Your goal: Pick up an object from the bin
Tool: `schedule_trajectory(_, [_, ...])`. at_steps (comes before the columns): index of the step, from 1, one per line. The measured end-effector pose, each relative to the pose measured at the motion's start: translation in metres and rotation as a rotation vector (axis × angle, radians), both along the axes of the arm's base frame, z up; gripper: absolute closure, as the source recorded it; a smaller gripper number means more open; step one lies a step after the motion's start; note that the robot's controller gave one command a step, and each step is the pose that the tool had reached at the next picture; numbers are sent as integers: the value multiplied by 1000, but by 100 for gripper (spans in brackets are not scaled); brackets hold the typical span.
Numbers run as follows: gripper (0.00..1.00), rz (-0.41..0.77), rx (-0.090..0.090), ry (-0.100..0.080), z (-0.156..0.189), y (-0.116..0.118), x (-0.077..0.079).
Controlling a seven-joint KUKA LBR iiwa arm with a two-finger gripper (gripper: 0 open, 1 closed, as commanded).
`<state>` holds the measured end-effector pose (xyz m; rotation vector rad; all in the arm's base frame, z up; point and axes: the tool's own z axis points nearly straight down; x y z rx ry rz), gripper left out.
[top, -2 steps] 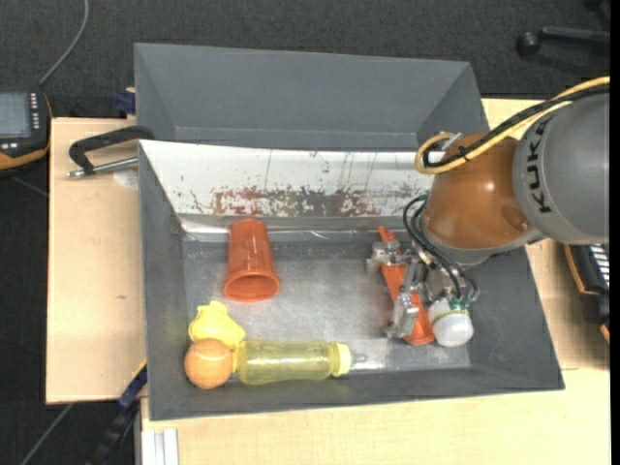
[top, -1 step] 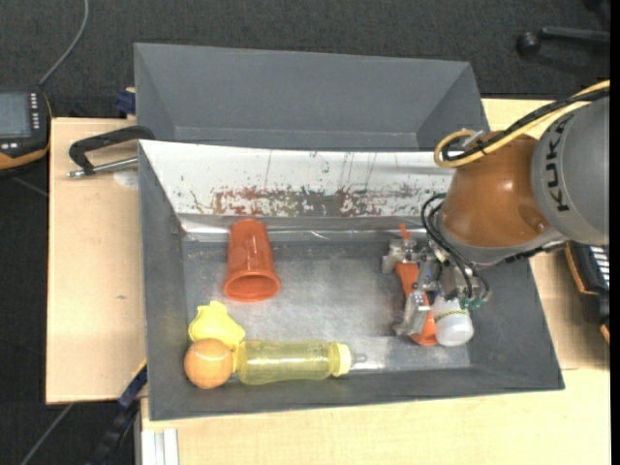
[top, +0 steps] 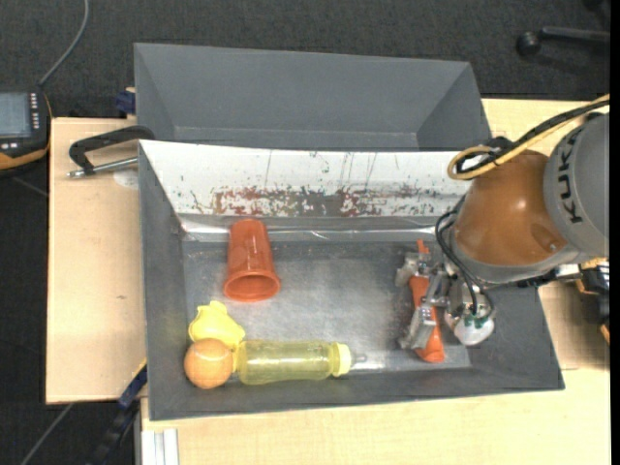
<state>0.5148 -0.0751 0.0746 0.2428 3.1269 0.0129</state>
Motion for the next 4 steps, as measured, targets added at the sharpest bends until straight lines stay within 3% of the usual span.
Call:
schedule_trajectory(1, [0, 270, -3, -3, -3, -11, -16])
schedule_trajectory(2, [100, 312, -1, -5, -4, -71, -22])
schedule_trajectory(3, [100, 312, -1, -5, -4, -71, -22])
schedule_trajectory(4, [100, 300, -1, -10, 29, -67, -23])
